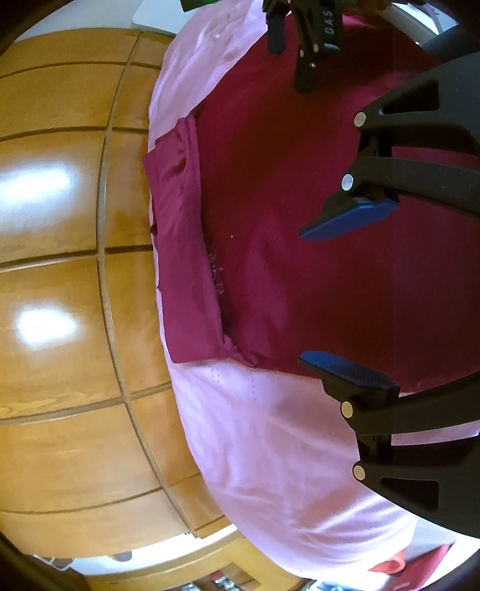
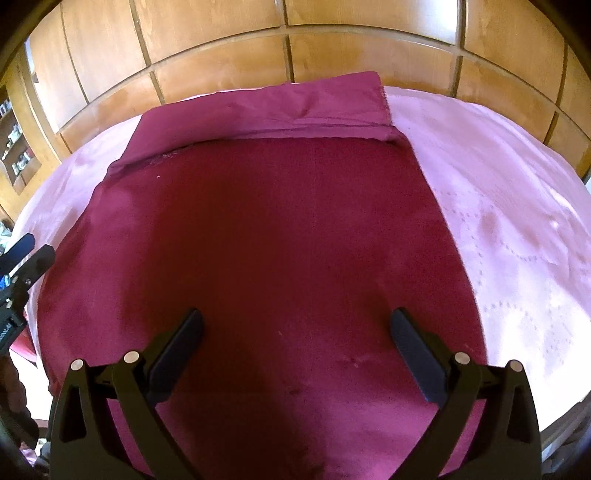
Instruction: Fold small clothes
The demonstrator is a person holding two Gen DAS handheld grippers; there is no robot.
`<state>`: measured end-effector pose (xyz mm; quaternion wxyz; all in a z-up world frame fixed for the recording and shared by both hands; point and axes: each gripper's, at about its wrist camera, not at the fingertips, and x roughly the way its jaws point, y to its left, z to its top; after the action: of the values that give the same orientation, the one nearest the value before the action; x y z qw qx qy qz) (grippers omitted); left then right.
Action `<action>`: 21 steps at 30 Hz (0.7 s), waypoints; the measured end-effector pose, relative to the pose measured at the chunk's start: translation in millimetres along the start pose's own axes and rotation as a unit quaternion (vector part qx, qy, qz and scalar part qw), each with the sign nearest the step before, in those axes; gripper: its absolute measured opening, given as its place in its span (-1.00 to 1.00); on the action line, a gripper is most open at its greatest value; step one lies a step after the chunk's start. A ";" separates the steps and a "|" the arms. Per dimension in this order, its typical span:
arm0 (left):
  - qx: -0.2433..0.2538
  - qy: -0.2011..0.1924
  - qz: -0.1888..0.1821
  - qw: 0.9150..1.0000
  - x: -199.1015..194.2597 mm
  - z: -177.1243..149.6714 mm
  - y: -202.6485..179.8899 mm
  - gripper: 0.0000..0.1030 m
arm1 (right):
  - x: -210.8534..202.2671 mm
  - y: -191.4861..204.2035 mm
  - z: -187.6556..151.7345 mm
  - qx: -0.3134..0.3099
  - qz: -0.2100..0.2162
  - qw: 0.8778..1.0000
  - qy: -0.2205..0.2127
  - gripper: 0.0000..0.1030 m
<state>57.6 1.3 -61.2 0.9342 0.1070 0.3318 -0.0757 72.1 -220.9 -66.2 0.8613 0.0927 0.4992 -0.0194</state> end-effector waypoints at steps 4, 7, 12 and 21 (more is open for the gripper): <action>0.024 -0.001 -0.016 1.000 -2.0 -2.1 -8.8 0.19 | -13.5 -9.4 -6.5 0.003 -0.006 1.000 -0.001 0.96; 0.040 -0.001 -0.022 0.999 -2.4 -3.7 -17.2 0.19 | -26.6 -23.3 -13.1 0.014 -0.013 1.000 -0.004 0.96; 0.056 0.005 -0.029 0.998 0.0 -5.3 -25.8 0.19 | -43.7 -47.9 -22.8 0.038 -0.021 0.999 -0.001 0.96; 0.061 0.053 -0.029 0.996 -3.4 -28.5 13.8 0.19 | -54.7 -99.2 -53.0 0.095 0.010 0.995 0.035 0.95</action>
<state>40.8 22.0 -78.5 0.9043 0.1575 0.3791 -0.1172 -13.2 -312.1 -58.5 0.8308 0.1801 0.5238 -0.0546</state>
